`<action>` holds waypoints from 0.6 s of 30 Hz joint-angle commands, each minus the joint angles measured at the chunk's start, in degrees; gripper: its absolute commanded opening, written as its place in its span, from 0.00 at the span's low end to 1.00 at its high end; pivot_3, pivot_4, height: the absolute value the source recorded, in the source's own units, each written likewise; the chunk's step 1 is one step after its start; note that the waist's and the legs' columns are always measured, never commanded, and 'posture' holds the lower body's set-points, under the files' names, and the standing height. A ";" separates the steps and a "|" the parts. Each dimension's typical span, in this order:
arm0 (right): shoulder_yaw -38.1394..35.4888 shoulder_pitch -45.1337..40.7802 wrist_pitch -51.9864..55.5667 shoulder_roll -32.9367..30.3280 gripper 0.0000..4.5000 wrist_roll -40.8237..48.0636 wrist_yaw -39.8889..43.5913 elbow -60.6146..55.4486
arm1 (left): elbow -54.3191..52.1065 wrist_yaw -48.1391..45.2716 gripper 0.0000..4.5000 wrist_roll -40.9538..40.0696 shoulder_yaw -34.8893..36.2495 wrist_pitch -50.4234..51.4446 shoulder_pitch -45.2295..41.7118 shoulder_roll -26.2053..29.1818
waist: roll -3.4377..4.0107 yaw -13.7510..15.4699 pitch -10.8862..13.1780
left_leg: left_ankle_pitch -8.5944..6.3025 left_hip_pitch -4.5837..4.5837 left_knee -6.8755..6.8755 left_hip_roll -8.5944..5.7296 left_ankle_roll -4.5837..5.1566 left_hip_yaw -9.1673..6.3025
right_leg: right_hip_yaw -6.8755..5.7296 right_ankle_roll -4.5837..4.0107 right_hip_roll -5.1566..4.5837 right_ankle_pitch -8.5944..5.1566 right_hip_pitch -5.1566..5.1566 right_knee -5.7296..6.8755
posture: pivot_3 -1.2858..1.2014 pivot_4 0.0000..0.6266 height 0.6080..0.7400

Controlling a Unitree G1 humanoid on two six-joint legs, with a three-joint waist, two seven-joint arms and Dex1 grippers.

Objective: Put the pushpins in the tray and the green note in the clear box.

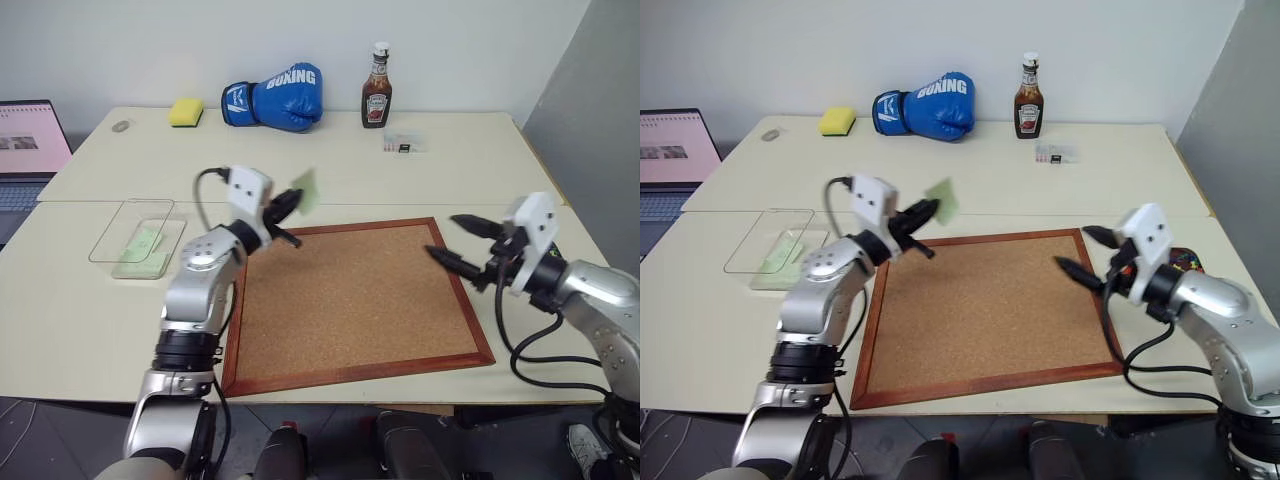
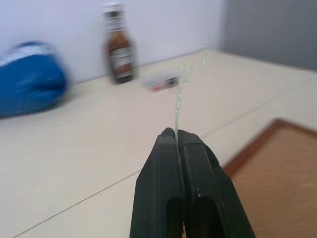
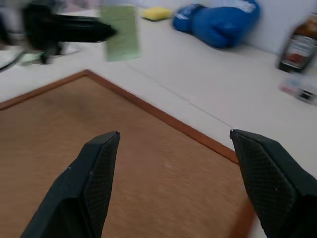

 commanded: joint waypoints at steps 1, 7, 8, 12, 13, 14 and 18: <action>2.56 -7.61 3.18 3.39 0.84 5.88 -1.82 -4.62 | -1.48 13.58 0.00 6.89 6.05 0.57 -0.11 3.53 | -0.08 0.04 0.05 | 0.00 0.02 0.02 0.00 0.00 -0.02 | -0.01 0.00 0.00 0.00 0.00 0.05 | 0.52 0.24 1.00; 6.04 -13.81 4.99 8.11 0.84 7.87 -3.66 -3.32 | -3.41 30.48 0.00 12.49 14.06 3.60 1.18 4.25 | -0.14 1.02 0.04 | 0.01 -0.04 0.00 -0.01 -0.02 -0.10 | -0.14 0.00 -0.05 0.00 0.01 0.01 | 0.52 0.24 1.00; 6.58 -14.34 4.96 8.40 0.84 7.70 -3.50 -3.21 | -3.65 31.96 0.00 13.08 14.78 3.87 1.75 4.30 | -0.14 1.10 0.04 | 0.01 -0.07 0.00 -0.01 -0.02 -0.10 | -0.14 -0.01 -0.06 0.00 0.00 -0.01 | 0.52 0.24 1.00; 7.55 -15.38 4.98 9.13 0.84 7.93 -3.07 -2.61 | -2.39 33.67 0.00 12.50 16.30 5.35 2.36 4.45 | -0.14 1.58 0.04 | 0.00 -0.10 -0.02 -0.03 -0.02 -0.11 | -0.19 -0.01 -0.09 0.00 -0.02 -0.02 | 0.52 0.24 1.00; 7.74 -15.51 4.98 9.31 0.84 7.99 -3.05 -2.43 | -1.18 33.85 0.00 12.07 16.58 5.26 2.25 4.42 | -0.15 1.64 0.04 | 0.00 -0.11 -0.02 -0.02 -0.02 -0.15 | -0.22 -0.02 -0.08 0.00 -0.02 -0.01 | 0.52 0.24 1.00; 7.95 -15.58 4.98 9.48 0.84 7.93 -3.11 -2.33 | 0.09 33.39 0.00 11.83 16.42 5.19 2.22 4.64 | -0.15 1.67 0.04 | 0.00 -0.11 -0.02 -0.02 -0.02 -0.15 | -0.24 -0.02 -0.08 0.00 -0.02 -0.01 | 0.52 0.24 1.00; 8.71 -15.11 4.75 9.69 0.85 7.18 -3.28 -2.58 | 4.89 31.75 0.10 8.95 17.46 3.88 1.41 4.03 | -0.15 1.64 0.04 | 0.01 -0.02 0.00 -0.02 -0.03 -0.14 | -0.23 -0.02 -0.07 0.00 0.00 0.06 | 0.52 0.24 1.00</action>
